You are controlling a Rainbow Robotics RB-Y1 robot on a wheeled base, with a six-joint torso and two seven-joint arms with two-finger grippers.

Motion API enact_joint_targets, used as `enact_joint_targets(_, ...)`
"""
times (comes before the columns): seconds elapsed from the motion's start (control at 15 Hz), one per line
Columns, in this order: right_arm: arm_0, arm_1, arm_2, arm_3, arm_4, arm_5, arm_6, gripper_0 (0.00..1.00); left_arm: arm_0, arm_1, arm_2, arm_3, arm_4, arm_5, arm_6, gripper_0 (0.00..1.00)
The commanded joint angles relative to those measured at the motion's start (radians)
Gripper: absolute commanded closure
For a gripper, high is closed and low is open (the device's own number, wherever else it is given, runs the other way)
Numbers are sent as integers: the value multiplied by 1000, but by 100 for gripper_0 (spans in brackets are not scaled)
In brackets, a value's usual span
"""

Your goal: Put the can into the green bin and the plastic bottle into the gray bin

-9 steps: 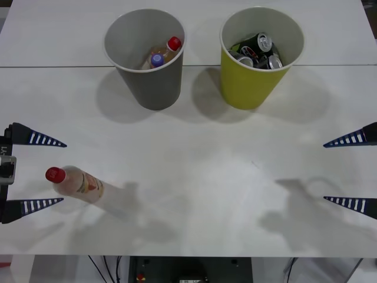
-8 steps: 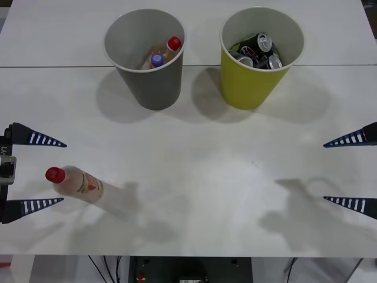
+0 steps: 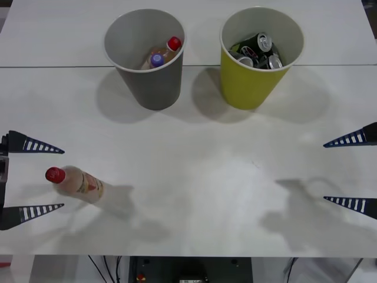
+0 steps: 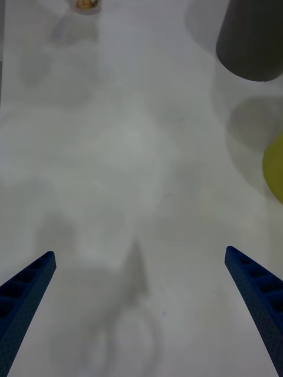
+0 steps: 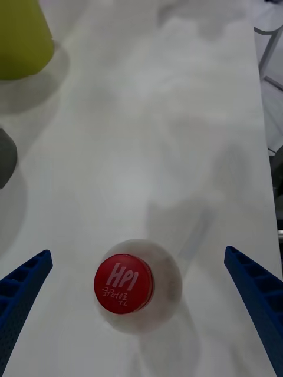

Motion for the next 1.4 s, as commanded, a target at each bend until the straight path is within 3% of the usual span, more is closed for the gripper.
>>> enact_joint_targets(0.07,0,0,0,0,0,0,0,0,0,0,0,66,80,-6,-12,0)
enact_joint_targets(0.33,0,0,0,0,0,0,0,0,5,-22,0,148,166,-40,-38,0)
enact_joint_targets(0.6,0,0,0,0,0,0,0,0,25,-92,0,169,179,-39,-75,0)
enact_joint_targets(0.93,0,0,0,0,0,0,0,0,25,-152,-3,244,197,-40,-233,0)
enact_joint_targets(1.4,0,0,0,0,0,0,0,0,-38,-172,-173,484,416,-49,-468,0)
